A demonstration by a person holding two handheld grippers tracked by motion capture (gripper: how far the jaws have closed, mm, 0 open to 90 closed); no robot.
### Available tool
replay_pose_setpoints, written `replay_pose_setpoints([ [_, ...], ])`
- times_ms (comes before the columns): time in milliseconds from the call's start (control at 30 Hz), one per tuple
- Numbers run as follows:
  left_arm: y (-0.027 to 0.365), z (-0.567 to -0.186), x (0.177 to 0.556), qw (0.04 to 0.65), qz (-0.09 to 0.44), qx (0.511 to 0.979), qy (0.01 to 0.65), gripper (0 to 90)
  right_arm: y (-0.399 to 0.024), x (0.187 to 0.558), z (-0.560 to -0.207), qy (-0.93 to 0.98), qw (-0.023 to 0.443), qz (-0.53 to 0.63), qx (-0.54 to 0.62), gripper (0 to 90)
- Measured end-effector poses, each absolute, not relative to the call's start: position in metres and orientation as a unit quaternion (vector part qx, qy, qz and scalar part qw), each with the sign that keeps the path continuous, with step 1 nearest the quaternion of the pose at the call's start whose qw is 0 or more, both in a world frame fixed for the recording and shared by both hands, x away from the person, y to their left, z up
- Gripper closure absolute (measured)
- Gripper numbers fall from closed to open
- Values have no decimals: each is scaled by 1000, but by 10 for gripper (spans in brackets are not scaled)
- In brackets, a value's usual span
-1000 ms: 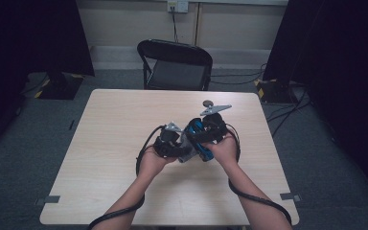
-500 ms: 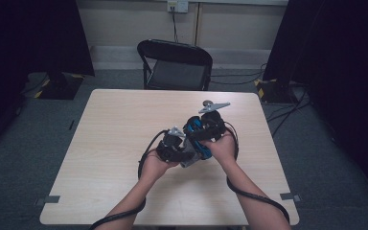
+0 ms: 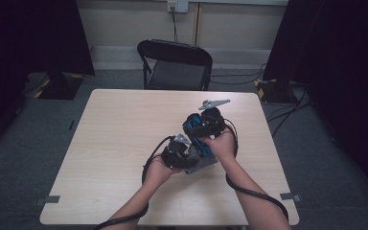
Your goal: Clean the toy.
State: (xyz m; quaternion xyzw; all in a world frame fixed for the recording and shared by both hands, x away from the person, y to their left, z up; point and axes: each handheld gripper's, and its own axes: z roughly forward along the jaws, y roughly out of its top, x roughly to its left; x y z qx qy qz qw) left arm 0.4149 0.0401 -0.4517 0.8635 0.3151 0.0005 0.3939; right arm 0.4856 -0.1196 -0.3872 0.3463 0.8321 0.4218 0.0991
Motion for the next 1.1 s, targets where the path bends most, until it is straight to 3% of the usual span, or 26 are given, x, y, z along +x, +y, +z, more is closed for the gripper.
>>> replay_pose_setpoints([
  [533,35,-460,400,379,-10,882,282,714,-135,496,-382,825,110,419,365,253],
  [1100,138,-448,415,375,61,851,364,710,-188,496,-412,826,106,378,404,253],
])
